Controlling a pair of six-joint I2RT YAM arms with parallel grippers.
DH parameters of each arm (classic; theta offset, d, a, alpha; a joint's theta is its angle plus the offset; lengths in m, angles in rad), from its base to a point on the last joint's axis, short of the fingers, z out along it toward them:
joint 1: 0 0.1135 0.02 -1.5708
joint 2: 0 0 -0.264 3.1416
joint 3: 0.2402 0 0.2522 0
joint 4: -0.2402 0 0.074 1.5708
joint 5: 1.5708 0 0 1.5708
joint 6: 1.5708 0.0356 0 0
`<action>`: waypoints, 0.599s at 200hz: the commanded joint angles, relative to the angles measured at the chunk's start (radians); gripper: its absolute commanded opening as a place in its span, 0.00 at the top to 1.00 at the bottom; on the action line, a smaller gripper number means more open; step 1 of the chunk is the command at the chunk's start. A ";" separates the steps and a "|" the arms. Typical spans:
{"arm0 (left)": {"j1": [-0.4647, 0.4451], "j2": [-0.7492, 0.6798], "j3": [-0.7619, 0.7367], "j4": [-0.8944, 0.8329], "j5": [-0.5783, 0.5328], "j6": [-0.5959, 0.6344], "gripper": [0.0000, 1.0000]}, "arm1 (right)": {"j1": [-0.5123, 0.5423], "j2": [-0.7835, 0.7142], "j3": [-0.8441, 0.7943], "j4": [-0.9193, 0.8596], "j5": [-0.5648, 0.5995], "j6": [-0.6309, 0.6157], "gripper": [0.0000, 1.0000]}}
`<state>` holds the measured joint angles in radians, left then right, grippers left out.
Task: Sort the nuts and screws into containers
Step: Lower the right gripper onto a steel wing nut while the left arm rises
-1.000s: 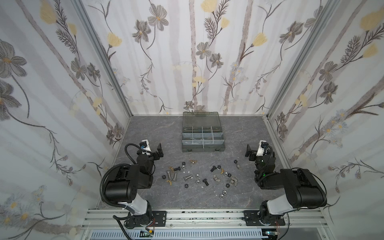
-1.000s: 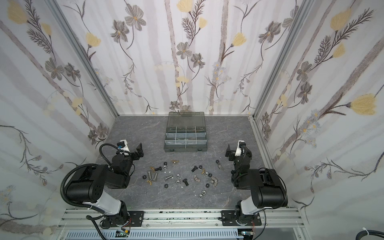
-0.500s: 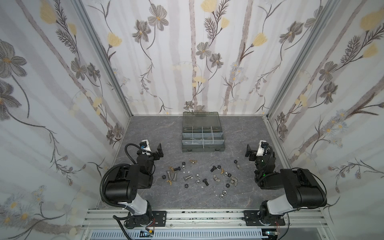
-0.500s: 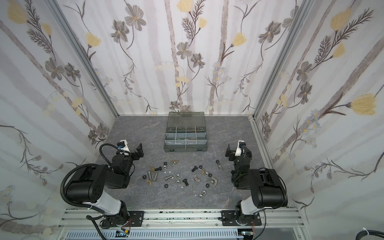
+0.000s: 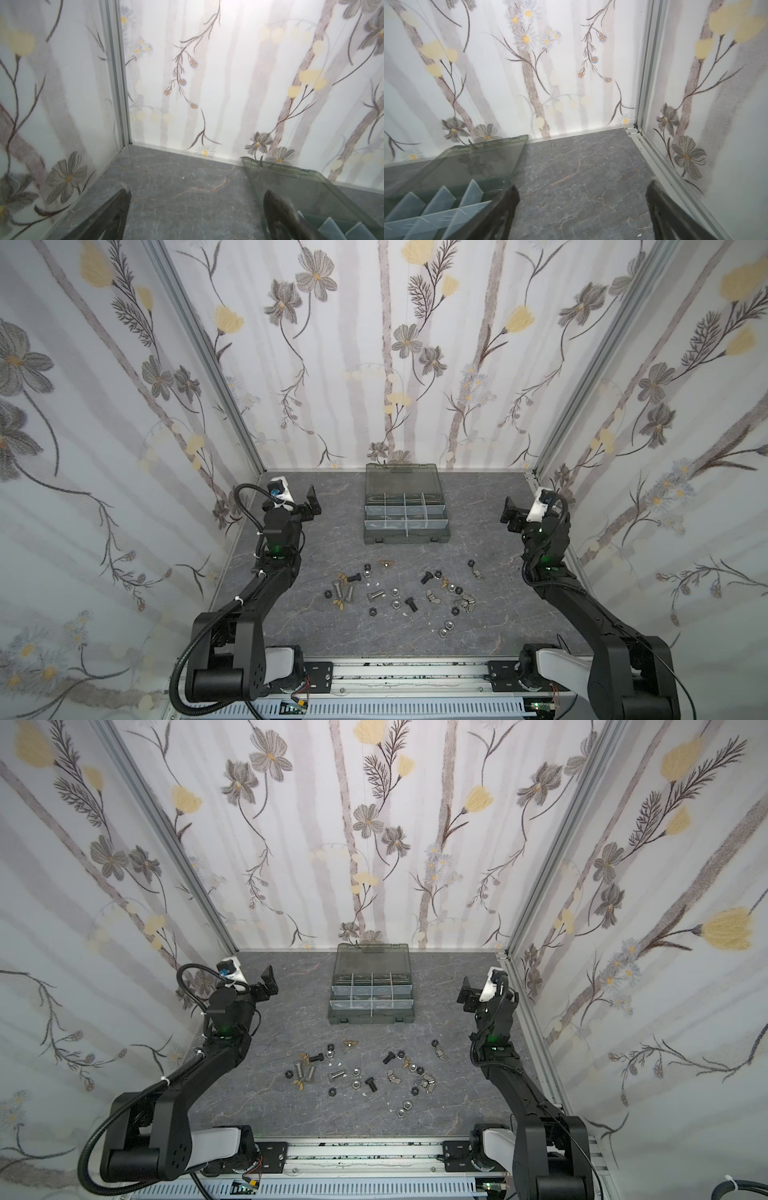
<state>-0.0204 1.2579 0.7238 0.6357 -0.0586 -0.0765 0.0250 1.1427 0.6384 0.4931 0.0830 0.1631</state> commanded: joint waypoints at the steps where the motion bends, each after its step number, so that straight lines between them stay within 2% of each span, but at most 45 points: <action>1: -0.009 -0.050 0.168 -0.397 0.029 0.038 0.00 | 0.018 -0.021 0.094 -0.526 -0.040 0.150 0.15; 18: -0.011 -0.062 0.294 -0.596 0.074 0.072 0.00 | 0.044 -0.036 0.107 -0.657 -0.126 0.202 0.15; 47: -0.021 -0.088 0.422 -0.817 0.178 0.104 0.00 | 0.133 0.005 0.182 -0.898 -0.138 0.237 0.16; 76: -0.055 -0.132 0.437 -0.870 0.260 0.105 0.00 | 0.217 0.086 0.188 -1.025 -0.190 0.254 0.18; 120: -0.101 -0.152 0.445 -0.931 0.289 0.131 0.00 | 0.259 0.175 0.124 -1.013 -0.198 0.258 0.27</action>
<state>-0.1093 1.1210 1.1606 -0.2321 0.1894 0.0242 0.2707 1.2892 0.7799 -0.4843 -0.0986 0.4038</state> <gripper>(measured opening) 0.998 0.747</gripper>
